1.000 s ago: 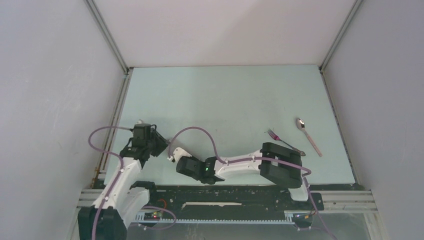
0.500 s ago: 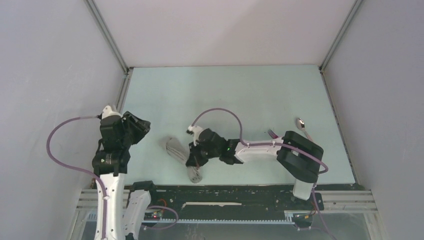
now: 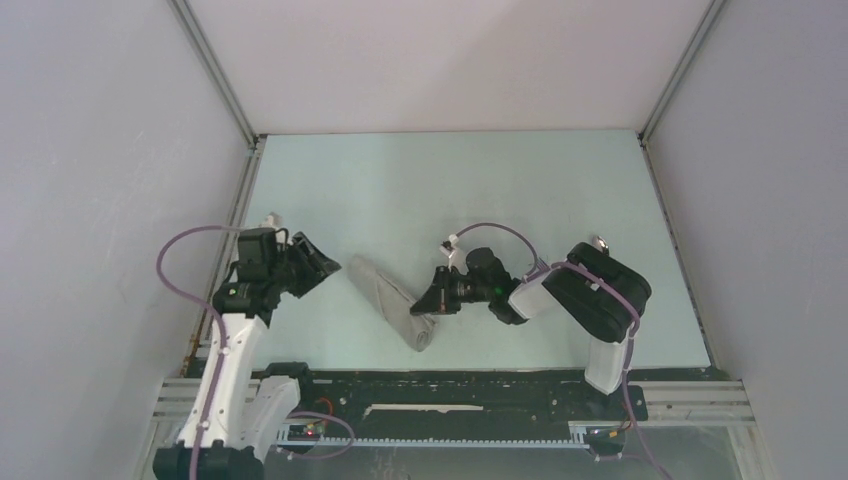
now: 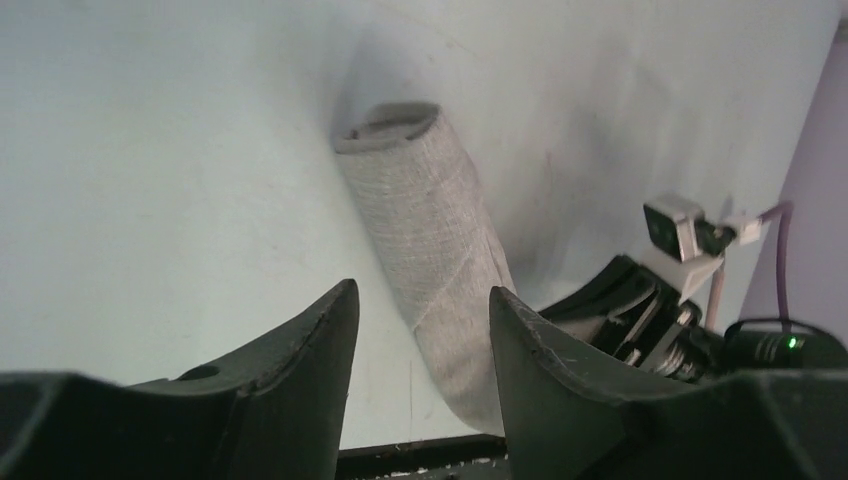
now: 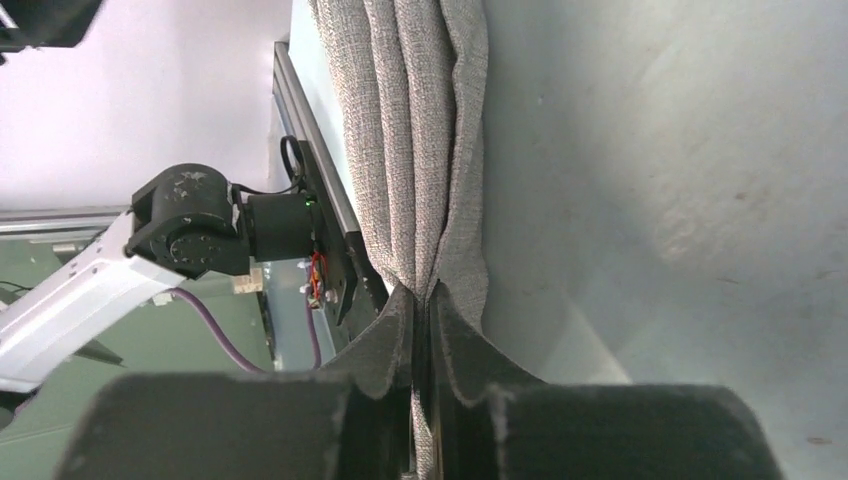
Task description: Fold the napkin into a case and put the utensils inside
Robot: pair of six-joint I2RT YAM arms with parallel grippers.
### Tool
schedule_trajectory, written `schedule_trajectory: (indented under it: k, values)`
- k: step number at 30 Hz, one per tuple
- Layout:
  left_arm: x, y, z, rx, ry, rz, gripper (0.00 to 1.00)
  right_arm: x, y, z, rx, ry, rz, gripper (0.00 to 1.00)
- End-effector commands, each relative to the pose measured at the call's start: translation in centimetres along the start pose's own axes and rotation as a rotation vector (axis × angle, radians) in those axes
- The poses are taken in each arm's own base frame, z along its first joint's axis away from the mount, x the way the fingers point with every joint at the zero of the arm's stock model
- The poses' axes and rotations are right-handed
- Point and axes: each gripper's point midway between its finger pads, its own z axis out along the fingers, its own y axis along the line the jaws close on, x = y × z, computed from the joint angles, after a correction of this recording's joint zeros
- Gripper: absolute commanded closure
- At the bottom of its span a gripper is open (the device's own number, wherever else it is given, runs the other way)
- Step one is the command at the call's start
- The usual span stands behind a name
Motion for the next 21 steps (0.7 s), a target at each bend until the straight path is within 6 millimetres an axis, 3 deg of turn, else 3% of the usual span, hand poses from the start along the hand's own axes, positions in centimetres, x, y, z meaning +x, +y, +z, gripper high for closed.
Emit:
schedule_trajectory:
  k: [1,5,7,10,12,16,18,21]
  values:
    - [2.7,-4.2,2.6,0.226,0.146,0.039,0.43,-0.9,-0.6,-1.0,-0.022,0.016,-0.031,0.77]
    - [4.0,-6.4,4.9,0.329,0.218,0.014,0.44,-1.7,-4.2,-4.0,0.191,0.026,-0.085,0.52]
    - [4.2,-6.6,6.2,0.318,0.232,0.014,0.45,-1.7,-5.8,-6.4,0.368,0.055,-0.116,0.45]
    - [4.5,-7.0,8.1,0.317,0.264,0.01,0.48,-2.2,-4.2,-8.2,0.457,0.067,-0.222,0.4]
    - [4.8,-7.2,9.5,0.324,0.291,-0.017,0.5,-1.8,-1.6,-7.7,0.441,0.094,-0.298,0.4]
    - [4.4,-7.5,11.3,0.314,0.29,-0.016,0.54,0.3,4.1,-4.6,0.25,0.155,-0.319,0.41]
    - [4.2,-7.4,12.3,0.302,0.288,-0.022,0.55,1.2,5.1,-3.0,0.175,0.175,-0.298,0.45]
    - [3.9,-6.5,13.9,0.244,0.268,-0.035,0.55,2.5,3.5,-2.0,0.168,0.207,-0.265,0.49]
